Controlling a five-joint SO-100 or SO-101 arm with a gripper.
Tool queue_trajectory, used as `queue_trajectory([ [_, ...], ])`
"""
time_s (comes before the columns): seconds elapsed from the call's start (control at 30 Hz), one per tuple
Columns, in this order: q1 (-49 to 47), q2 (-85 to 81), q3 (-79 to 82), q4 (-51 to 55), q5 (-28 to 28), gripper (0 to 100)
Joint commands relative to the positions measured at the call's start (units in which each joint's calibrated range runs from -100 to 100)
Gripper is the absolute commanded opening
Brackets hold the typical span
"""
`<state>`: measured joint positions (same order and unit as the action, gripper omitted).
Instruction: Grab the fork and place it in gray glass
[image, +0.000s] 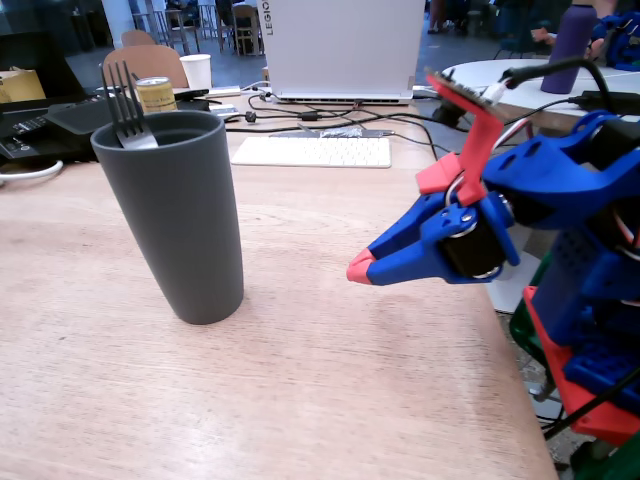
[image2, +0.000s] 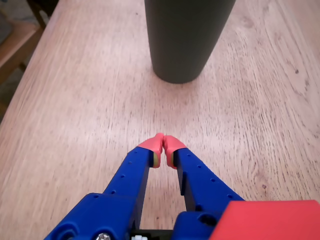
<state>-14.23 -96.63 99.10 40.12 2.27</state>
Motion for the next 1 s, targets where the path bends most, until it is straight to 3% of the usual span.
queue_trajectory([
  [0.0, -0.15, -0.46, 0.52, 0.19, -0.20, 0],
  [0.33, 0.02, -0.46, 0.52, 0.27, -0.20, 0],
  [0.5, 0.02, -0.46, 0.52, 0.19, -4.84, 0],
  [0.97, -0.15, -0.46, 0.43, -0.06, -4.30, 0],
])
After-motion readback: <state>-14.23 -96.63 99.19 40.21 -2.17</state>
